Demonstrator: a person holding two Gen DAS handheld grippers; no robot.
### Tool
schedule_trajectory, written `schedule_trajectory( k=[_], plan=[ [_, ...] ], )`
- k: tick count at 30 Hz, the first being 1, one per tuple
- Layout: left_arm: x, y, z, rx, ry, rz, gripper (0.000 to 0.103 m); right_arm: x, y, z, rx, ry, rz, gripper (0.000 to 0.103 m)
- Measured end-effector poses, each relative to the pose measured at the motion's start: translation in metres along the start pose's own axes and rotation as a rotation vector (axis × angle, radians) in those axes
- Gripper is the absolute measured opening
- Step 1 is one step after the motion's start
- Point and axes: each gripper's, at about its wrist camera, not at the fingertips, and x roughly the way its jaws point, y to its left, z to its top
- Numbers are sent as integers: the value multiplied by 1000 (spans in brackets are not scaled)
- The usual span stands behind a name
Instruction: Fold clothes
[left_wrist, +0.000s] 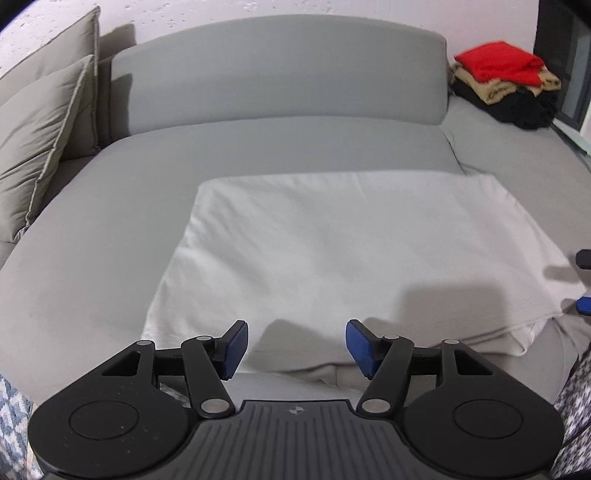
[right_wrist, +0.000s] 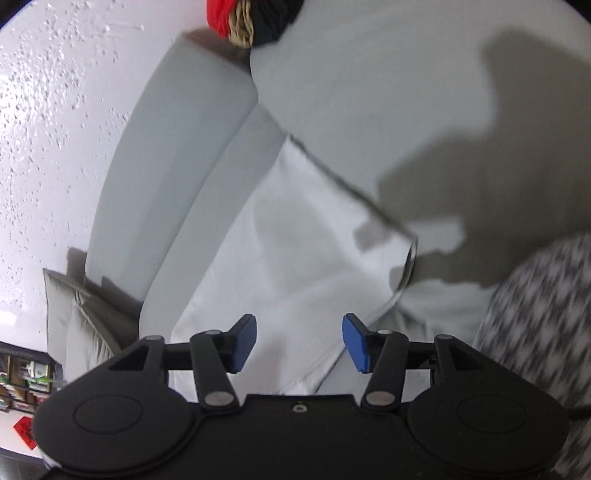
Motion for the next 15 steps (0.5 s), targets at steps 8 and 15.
schedule_trajectory(
  k=[8, 15],
  plan=[
    [10, 3, 0, -8, 29, 1, 63, 6, -7, -3, 84, -62, -63, 52],
    [10, 1, -2, 5, 28, 3, 64, 30, -25, -5, 181, -12, -41, 45]
  ],
)
